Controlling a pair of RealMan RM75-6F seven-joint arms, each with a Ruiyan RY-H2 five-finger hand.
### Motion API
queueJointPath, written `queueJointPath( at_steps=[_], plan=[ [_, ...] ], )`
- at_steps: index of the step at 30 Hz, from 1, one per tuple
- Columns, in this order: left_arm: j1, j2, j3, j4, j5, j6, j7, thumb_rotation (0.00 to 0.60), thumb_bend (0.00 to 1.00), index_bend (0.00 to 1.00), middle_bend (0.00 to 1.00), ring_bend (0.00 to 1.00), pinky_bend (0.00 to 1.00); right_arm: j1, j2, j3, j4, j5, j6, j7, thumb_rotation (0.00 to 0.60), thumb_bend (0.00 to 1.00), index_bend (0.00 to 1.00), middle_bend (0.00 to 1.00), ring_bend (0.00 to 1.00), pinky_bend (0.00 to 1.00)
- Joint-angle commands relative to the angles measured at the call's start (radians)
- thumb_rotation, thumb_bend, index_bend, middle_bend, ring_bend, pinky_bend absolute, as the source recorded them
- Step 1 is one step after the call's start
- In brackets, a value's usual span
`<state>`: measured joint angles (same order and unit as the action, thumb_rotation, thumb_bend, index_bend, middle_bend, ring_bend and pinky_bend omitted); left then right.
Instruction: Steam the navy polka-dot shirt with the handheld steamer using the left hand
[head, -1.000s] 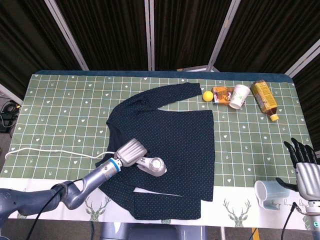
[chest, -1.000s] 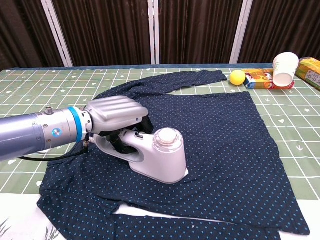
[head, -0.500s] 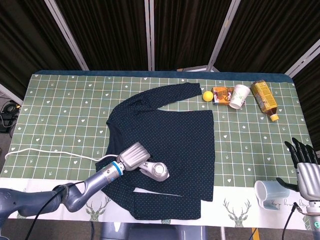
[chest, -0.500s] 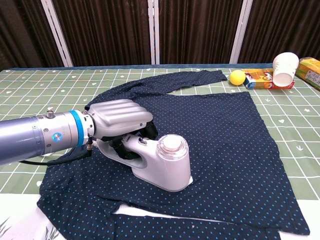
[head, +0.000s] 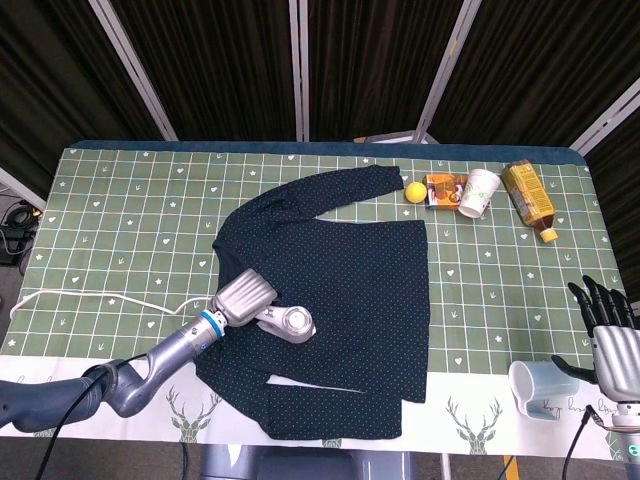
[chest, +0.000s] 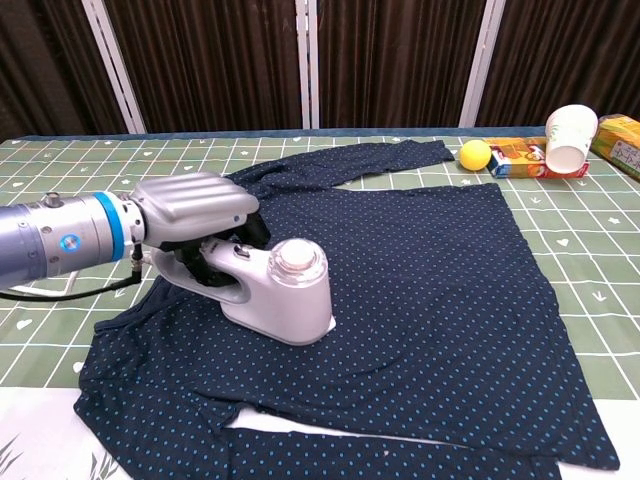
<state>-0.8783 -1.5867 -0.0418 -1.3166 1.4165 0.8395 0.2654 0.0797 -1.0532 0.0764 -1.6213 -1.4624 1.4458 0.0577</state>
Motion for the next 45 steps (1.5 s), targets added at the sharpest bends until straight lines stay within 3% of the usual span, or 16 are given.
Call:
queueJointPath(
  at_steps=[1, 13, 21, 26, 29, 32, 34, 36, 40, 43, 45],
  plan=[
    [0.005, 0.013, -0.003, -0.001, 0.000, 0.007, -0.009, 0.600, 0.73, 0.98, 0.88, 0.85, 1.00, -0.001, 0.000, 0.000, -0.001, -0.001, 0.001, 0.000, 0.600, 0.00, 0.00, 0.00, 0.00, 0.00],
    [0.065, 0.095, -0.035, 0.043, -0.064, 0.055, -0.088, 0.600, 0.73, 0.98, 0.88, 0.85, 1.00, -0.003, 0.003, -0.004, -0.003, -0.009, 0.006, 0.005, 0.600, 0.00, 0.00, 0.00, 0.00, 0.00],
    [0.137, 0.149, -0.024, 0.128, -0.101, 0.070, -0.191, 0.600, 0.72, 0.98, 0.88, 0.85, 1.00, -0.003, 0.003, -0.007, -0.010, -0.017, 0.007, -0.002, 0.600, 0.00, 0.00, 0.00, 0.00, 0.00],
    [0.169, 0.159, -0.014, 0.179, -0.110, 0.063, -0.254, 0.600, 0.67, 0.97, 0.88, 0.85, 1.00, -0.002, 0.003, -0.009, -0.016, -0.021, 0.008, -0.008, 0.600, 0.00, 0.00, 0.00, 0.00, 0.00],
    [0.178, 0.157, -0.012, 0.202, -0.110, 0.056, -0.275, 0.600, 0.54, 0.94, 0.86, 0.84, 1.00, -0.002, 0.003, -0.010, -0.017, -0.024, 0.008, -0.011, 0.600, 0.00, 0.00, 0.00, 0.00, 0.00],
    [0.181, 0.159, -0.011, 0.210, -0.114, 0.039, -0.276, 0.600, 0.25, 0.87, 0.81, 0.79, 0.97, -0.002, 0.003, -0.012, -0.019, -0.025, 0.007, -0.011, 0.600, 0.00, 0.00, 0.00, 0.00, 0.00],
    [0.181, 0.162, -0.011, 0.207, -0.122, 0.024, -0.268, 0.600, 0.06, 0.76, 0.71, 0.72, 0.87, -0.002, 0.004, -0.012, -0.019, -0.026, 0.008, -0.011, 0.600, 0.00, 0.00, 0.00, 0.00, 0.00],
    [0.181, 0.165, -0.014, 0.200, -0.133, 0.013, -0.259, 0.600, 0.00, 0.61, 0.57, 0.64, 0.75, -0.003, 0.005, -0.012, -0.019, -0.026, 0.009, -0.009, 0.600, 0.00, 0.00, 0.00, 0.00, 0.00],
    [0.178, 0.179, -0.017, 0.172, -0.170, -0.034, -0.237, 0.600, 0.00, 0.31, 0.24, 0.35, 0.49, -0.003, 0.007, -0.013, -0.020, -0.028, 0.009, -0.005, 0.600, 0.00, 0.00, 0.00, 0.00, 0.00],
    [0.174, 0.196, -0.025, 0.138, -0.203, -0.061, -0.215, 0.600, 0.00, 0.17, 0.05, 0.14, 0.29, -0.004, 0.008, -0.013, -0.020, -0.030, 0.012, -0.002, 0.600, 0.00, 0.00, 0.00, 0.00, 0.00],
    [0.176, 0.211, -0.028, 0.111, -0.220, -0.067, -0.201, 0.600, 0.00, 0.07, 0.00, 0.04, 0.15, -0.005, 0.009, -0.013, -0.021, -0.032, 0.015, 0.000, 0.600, 0.00, 0.00, 0.00, 0.00, 0.00]
  ],
)
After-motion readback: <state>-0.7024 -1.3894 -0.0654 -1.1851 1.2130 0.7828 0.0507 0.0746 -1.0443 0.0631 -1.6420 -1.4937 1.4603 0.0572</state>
